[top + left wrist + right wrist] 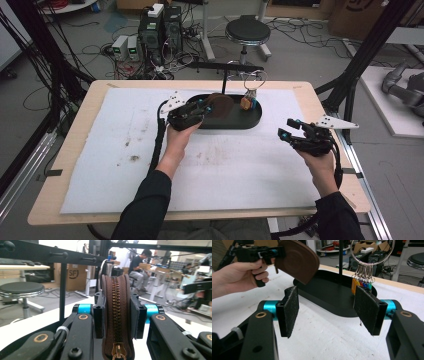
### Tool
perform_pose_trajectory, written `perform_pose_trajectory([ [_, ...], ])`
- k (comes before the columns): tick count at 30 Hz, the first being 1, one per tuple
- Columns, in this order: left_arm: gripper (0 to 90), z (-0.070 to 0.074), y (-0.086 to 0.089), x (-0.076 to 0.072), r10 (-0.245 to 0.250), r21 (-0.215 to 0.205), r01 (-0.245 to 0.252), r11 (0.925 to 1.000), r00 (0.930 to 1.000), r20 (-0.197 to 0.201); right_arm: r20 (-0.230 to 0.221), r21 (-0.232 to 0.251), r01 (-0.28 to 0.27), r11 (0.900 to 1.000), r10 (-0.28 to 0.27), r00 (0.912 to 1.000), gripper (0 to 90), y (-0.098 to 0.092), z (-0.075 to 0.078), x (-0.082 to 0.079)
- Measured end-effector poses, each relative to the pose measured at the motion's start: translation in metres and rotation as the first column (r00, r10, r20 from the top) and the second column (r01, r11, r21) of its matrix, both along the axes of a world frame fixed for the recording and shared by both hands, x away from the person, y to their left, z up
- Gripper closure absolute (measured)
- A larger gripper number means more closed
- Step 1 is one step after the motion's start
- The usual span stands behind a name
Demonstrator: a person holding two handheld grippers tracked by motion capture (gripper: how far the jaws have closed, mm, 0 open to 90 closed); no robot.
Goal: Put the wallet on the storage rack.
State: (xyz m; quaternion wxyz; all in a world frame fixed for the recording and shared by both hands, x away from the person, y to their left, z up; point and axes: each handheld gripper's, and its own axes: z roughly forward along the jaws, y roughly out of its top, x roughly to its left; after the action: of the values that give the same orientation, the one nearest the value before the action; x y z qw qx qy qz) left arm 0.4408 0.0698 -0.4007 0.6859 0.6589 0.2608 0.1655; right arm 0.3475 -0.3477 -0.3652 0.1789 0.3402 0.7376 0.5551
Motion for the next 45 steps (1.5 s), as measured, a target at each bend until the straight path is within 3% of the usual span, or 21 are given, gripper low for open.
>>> perform_pose_trajectory([
  [6,69.7,-0.013,-0.011,0.014,0.051,0.010,-0.050,0.9987,0.9981,-0.034,-0.008,-0.002,-0.002,1.000,0.002,1.0000,37.6,0.000,-0.001,-0.001],
  [11,69.6,-0.021,-0.019,0.024,0.075,0.053,-0.071,0.9960,0.9945,-0.073,-0.012,-0.004,-0.004,1.000,0.004,0.9999,37.6,-0.001,-0.002,-0.001],
  [15,69.4,-0.027,-0.022,0.029,0.100,0.084,-0.091,0.9923,0.9893,-0.106,-0.016,-0.001,0.001,1.000,-0.001,0.9999,37.6,-0.003,-0.002,-0.001],
  [19,69.2,-0.031,-0.020,0.033,0.117,0.074,-0.107,0.9915,0.9830,-0.142,-0.012,-0.001,0.008,1.000,-0.008,0.9999,37.7,-0.005,-0.003,-0.002],
  [25,66.1,-0.029,-0.018,0.033,0.126,0.101,-0.112,0.9886,0.9815,-0.144,-0.015,-0.003,0.009,1.000,-0.009,0.9998,37.6,-0.005,-0.003,-0.002],
  [30,45.4,-0.027,-0.010,0.036,0.186,0.138,-0.161,0.9771,0.9642,-0.189,-0.014,-0.007,0.008,1.000,-0.008,0.9999,37.6,-0.004,-0.003,-0.002],
  [34,33.4,-0.023,-0.006,0.034,0.249,0.210,-0.211,0.9548,0.9520,-0.178,-0.008,-0.010,0.006,1.000,-0.006,0.9999,37.6,-0.004,-0.004,-0.001],
  [37,30.0,-0.017,-0.004,0.032,0.273,0.250,-0.233,0.9398,0.9525,-0.136,-0.013,-0.010,0.008,1.000,-0.008,0.9999,37.6,-0.004,-0.004,-0.001],
  [43,30.1,-0.008,-0.003,0.026,0.268,0.290,-0.228,0.9295,0.9576,-0.106,-0.011,-0.009,0.009,1.000,-0.009,0.9999,37.6,-0.003,-0.003,-0.001],
  [45,30.1,-0.005,-0.004,0.024,0.263,0.293,-0.223,0.9297,0.9595,-0.102,-0.013,-0.010,0.010,1.000,-0.010,0.9999,37.6,-0.003,-0.003,-0.002],
])
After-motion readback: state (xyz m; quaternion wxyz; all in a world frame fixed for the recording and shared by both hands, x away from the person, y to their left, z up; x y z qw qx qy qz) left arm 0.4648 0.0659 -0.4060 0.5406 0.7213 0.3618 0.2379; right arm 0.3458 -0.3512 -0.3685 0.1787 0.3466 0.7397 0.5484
